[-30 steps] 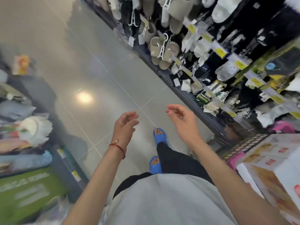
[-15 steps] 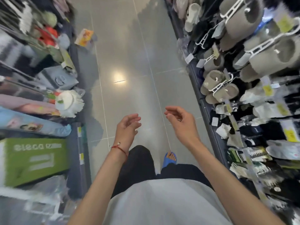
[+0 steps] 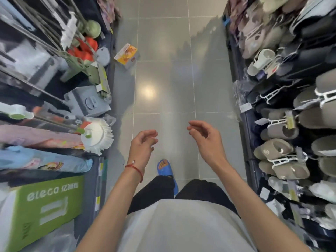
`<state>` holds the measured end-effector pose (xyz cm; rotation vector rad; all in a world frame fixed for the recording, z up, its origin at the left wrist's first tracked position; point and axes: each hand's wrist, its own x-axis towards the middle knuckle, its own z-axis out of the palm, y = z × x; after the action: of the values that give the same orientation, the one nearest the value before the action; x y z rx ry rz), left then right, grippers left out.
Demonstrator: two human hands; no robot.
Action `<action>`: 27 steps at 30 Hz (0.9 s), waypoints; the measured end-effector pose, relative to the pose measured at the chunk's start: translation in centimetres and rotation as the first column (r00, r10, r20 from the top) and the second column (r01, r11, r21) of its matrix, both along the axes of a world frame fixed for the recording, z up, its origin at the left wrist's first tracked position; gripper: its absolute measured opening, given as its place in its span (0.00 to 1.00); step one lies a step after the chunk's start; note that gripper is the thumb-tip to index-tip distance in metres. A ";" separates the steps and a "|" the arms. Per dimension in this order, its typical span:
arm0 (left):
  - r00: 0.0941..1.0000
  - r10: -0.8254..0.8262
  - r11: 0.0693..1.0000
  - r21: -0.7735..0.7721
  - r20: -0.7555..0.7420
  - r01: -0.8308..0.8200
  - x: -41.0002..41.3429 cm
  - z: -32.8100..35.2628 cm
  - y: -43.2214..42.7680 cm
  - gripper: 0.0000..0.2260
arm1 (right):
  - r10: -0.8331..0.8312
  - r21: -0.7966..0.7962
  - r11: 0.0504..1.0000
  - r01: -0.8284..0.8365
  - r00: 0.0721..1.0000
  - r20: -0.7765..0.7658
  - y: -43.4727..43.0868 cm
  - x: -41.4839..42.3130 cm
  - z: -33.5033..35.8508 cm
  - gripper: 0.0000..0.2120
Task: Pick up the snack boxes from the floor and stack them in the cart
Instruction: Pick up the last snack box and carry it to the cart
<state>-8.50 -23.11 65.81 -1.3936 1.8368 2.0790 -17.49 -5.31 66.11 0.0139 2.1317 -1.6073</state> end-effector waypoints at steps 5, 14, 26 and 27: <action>1.000 -0.009 1.000 -0.006 -0.009 0.009 -7.7 0.7 -6.7 0.11 | 0.001 -0.014 1.000 0.000 1.000 0.011 -6.9 -7.4 0.6 0.12; 0.994 0.107 0.994 0.003 0.005 -0.107 -23.6 -0.3 -16.3 0.10 | 0.093 -0.043 0.995 -0.091 0.995 0.040 -17.0 -25.4 -0.8 0.12; 0.929 0.371 0.926 0.073 0.008 -0.370 -42.4 0.2 -26.0 0.09 | 0.335 -0.022 0.942 -0.335 0.934 0.124 -29.2 -46.2 -0.1 0.11; 0.922 0.386 0.919 0.076 0.012 -0.386 -43.7 0.1 -27.2 0.10 | 0.340 -0.015 0.940 -0.341 0.931 0.136 -30.5 -47.6 -0.3 0.11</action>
<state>-52.18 -50.29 65.86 -1.8589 1.5595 2.2908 -65.14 -35.80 65.77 -0.2249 1.9119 -1.3526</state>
